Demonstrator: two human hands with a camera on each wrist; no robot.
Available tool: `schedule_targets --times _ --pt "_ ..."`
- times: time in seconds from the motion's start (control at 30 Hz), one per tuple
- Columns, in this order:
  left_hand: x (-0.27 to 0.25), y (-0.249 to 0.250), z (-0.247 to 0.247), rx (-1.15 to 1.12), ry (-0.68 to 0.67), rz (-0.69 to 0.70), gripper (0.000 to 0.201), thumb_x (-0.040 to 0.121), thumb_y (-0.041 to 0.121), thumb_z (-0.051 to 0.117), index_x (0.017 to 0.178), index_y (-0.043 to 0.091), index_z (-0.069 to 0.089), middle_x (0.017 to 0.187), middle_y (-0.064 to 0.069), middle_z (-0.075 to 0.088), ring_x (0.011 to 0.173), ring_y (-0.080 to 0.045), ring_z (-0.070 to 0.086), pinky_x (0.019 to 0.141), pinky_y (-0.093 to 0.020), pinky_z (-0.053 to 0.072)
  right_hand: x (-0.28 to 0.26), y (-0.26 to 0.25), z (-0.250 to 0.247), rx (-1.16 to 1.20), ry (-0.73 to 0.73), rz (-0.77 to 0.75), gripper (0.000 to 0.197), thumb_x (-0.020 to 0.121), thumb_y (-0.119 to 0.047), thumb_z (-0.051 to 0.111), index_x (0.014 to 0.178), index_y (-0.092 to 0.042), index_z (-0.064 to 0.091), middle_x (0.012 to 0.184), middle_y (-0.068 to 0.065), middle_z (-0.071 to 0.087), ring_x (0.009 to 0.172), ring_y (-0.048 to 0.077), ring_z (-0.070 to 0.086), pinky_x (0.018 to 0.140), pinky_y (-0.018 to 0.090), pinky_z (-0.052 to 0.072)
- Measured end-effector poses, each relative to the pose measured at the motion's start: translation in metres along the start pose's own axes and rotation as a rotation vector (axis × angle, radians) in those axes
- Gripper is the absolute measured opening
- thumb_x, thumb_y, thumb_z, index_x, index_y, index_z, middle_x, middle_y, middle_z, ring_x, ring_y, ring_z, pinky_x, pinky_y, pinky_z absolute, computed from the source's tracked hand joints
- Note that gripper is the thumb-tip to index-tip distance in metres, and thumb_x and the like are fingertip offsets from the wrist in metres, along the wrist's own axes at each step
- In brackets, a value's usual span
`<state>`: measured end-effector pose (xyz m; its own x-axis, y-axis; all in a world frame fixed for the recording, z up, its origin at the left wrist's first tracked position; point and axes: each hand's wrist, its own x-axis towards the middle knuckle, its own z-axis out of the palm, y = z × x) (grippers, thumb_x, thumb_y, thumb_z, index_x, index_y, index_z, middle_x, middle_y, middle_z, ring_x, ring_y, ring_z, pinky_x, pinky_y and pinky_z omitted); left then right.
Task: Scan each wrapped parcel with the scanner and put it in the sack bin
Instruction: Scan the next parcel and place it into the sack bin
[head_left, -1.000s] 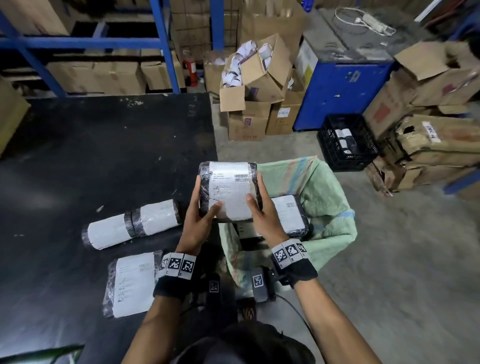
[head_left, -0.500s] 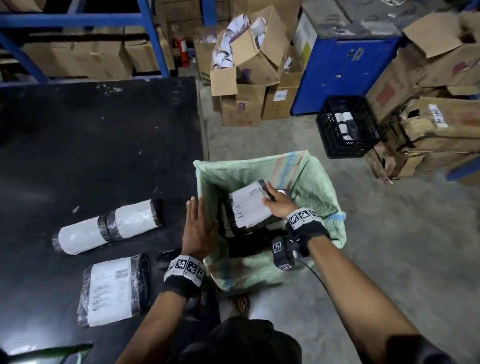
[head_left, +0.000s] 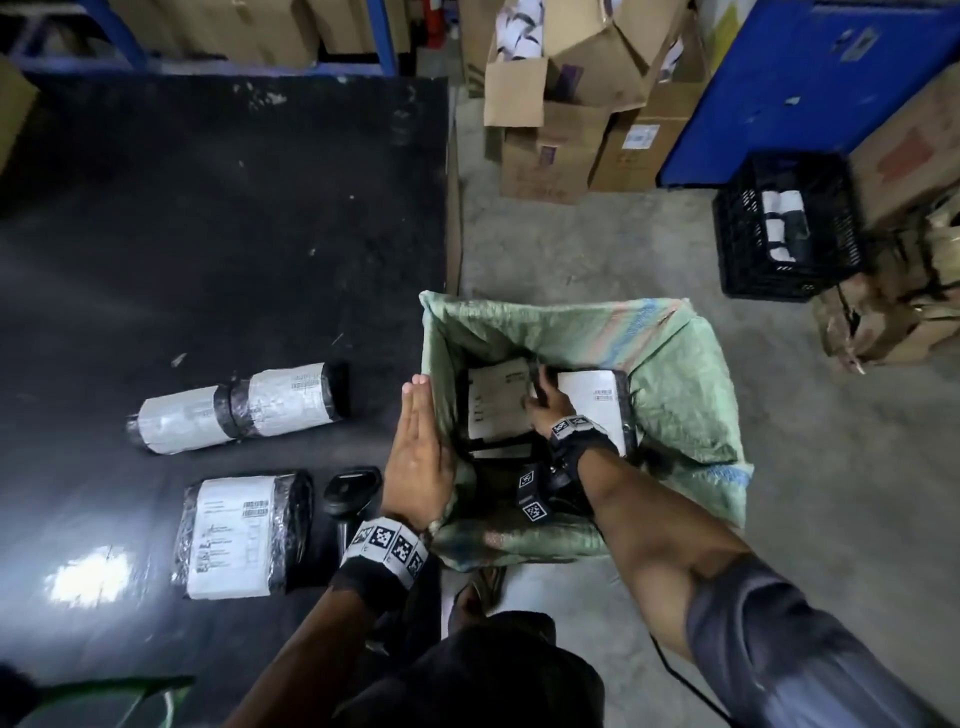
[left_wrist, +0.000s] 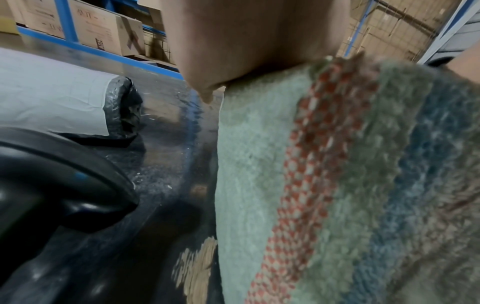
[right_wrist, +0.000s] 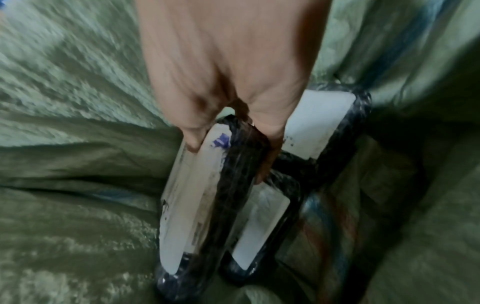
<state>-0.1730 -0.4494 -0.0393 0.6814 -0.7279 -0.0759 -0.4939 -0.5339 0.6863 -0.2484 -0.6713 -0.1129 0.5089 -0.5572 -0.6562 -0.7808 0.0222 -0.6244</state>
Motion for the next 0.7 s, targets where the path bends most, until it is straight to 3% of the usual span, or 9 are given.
schedule_targets --times 0.1,0.23,0.33,0.47,0.6,0.7 --pt "0.0 0.0 -0.001 -0.005 -0.014 -0.015 0.092 0.082 -0.012 0.044 0.164 0.001 0.003 0.174 -0.011 0.002 0.162 -0.022 -0.004 0.131 -0.039 0.013 0.007 0.01 0.013 0.0 0.031 0.006 0.077 0.097 -0.021 0.058 0.158 -0.035 0.012 0.157 0.011 0.036 0.141 0.032 0.042 0.116 0.037 0.035" --pt "0.001 -0.006 -0.004 0.012 -0.038 -0.008 0.086 0.085 -0.001 0.037 0.164 0.002 0.001 0.174 -0.011 0.0 0.162 -0.023 -0.005 0.131 -0.045 0.016 0.012 0.023 0.017 -0.031 0.02 0.051 0.074 0.099 -0.022 0.058 0.157 -0.036 0.014 0.15 0.014 0.046 0.13 0.034 0.053 0.109 0.036 0.042" --pt "0.001 -0.007 -0.004 0.022 -0.048 -0.011 0.09 0.087 -0.008 0.043 0.164 0.003 -0.001 0.174 -0.009 -0.001 0.162 -0.021 -0.006 0.13 -0.048 0.018 0.016 0.028 0.02 -0.082 0.045 0.049 0.075 0.097 -0.025 0.059 0.155 -0.042 0.016 0.145 0.015 0.054 0.122 0.036 0.059 0.104 0.04 0.048" --pt "0.001 -0.006 -0.003 0.07 -0.054 -0.023 0.098 0.086 -0.011 0.051 0.164 0.008 -0.005 0.175 -0.007 -0.003 0.161 -0.019 -0.008 0.131 -0.046 0.014 0.013 0.021 0.02 -0.248 0.023 0.069 0.08 0.094 -0.027 0.059 0.159 -0.03 0.011 0.146 0.019 0.05 0.125 0.037 0.055 0.105 0.042 0.046" --pt "0.002 -0.003 -0.007 0.14 -0.065 -0.038 0.097 0.088 -0.009 0.052 0.164 0.008 -0.006 0.174 -0.006 -0.004 0.161 -0.021 -0.011 0.132 -0.043 0.009 0.012 0.01 0.015 -0.305 -0.09 0.126 0.088 0.093 -0.034 0.058 0.159 -0.029 0.001 0.154 0.01 0.041 0.132 0.034 0.05 0.11 0.044 0.042" --pt "0.003 0.002 -0.013 0.174 -0.091 -0.067 0.088 0.091 -0.001 0.047 0.164 0.005 -0.001 0.174 -0.008 0.001 0.161 -0.025 -0.009 0.132 -0.045 0.009 0.005 -0.006 0.008 -0.306 -0.083 0.125 0.079 0.094 -0.035 0.057 0.159 -0.019 0.014 0.156 0.009 0.039 0.136 0.032 0.046 0.111 0.037 0.039"
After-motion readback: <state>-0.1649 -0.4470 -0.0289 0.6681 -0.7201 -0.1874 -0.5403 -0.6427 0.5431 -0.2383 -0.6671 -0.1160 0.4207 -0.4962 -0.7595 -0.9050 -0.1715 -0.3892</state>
